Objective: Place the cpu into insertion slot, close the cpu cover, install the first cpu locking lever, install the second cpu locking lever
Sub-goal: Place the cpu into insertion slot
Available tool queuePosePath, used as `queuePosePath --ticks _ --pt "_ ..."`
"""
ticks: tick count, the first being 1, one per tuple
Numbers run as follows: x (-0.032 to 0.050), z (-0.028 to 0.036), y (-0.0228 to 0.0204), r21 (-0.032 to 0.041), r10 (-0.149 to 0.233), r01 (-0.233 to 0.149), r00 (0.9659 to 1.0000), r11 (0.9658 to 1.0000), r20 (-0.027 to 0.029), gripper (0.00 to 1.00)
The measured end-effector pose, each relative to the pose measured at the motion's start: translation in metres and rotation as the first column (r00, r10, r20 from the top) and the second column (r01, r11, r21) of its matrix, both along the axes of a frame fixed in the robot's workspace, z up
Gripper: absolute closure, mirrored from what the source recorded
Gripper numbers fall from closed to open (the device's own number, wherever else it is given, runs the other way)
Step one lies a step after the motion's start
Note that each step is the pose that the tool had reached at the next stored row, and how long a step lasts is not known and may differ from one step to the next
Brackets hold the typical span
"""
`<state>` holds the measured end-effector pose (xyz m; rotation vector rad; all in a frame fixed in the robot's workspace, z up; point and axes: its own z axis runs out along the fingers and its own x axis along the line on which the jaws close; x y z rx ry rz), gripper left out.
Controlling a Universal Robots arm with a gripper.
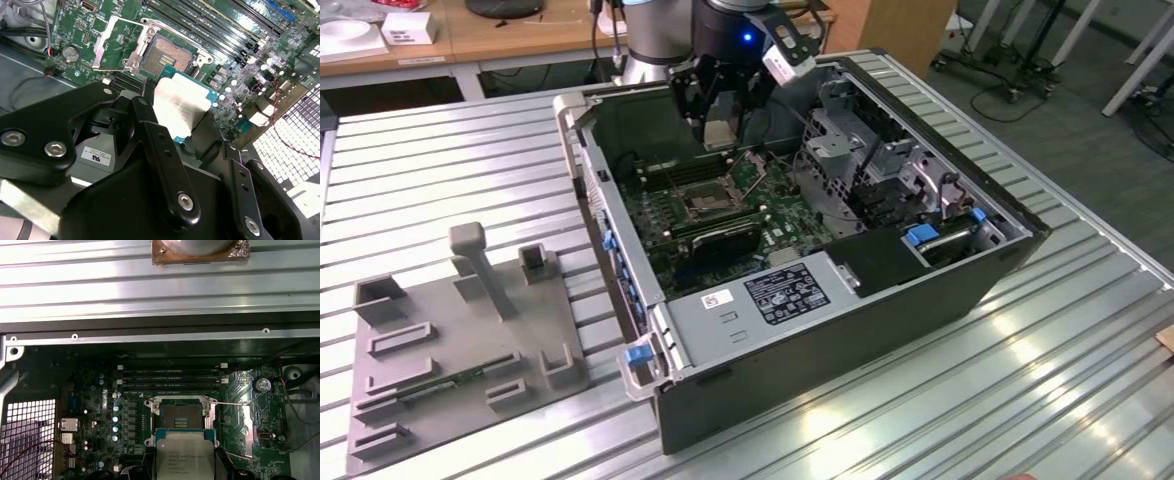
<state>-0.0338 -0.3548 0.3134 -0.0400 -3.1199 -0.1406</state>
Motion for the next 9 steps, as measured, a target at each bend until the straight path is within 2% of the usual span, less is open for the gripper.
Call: queuePosePath --ticks 6,9 --pt "0.0 -0.0047 0.0 0.0002 0.0 0.0 1.0 1.0 0.0002 0.46" --pt "0.0 -0.0049 0.0 -0.0002 0.0 0.0 1.0 1.0 -0.0001 0.46"
